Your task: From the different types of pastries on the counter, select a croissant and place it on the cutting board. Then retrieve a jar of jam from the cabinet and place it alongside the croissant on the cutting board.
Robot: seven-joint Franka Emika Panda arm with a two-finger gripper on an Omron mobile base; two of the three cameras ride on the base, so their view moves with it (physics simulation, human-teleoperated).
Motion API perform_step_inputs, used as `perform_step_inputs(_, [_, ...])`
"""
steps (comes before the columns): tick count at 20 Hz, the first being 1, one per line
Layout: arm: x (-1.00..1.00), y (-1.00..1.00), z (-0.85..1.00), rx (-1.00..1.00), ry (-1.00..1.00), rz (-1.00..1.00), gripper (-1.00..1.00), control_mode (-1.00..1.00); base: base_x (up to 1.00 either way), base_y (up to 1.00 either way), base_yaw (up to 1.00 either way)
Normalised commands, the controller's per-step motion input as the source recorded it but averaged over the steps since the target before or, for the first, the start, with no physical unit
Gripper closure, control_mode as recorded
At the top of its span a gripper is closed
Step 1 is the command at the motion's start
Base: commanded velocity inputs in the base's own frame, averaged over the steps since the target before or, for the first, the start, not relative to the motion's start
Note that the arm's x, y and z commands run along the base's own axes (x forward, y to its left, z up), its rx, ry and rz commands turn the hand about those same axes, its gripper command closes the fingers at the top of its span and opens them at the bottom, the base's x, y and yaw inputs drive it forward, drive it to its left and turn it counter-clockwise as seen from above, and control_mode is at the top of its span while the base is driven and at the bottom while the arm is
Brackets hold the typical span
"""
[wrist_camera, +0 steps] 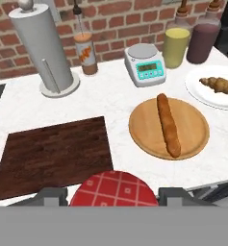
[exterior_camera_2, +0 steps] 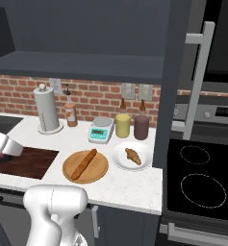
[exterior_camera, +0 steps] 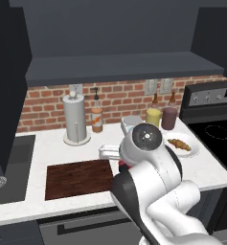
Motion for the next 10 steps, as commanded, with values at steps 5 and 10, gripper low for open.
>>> perform_step_inputs(5, [0.13, 0.16, -0.46, 0.04, -0.04, -0.11, 1.00, -1.00, 0.00, 0.00, 0.00])
perform_step_inputs(10, [0.10, 0.17, -0.87, 0.08, -0.03, -0.10, 1.00, -1.00, 0.00, 0.00, 0.00])
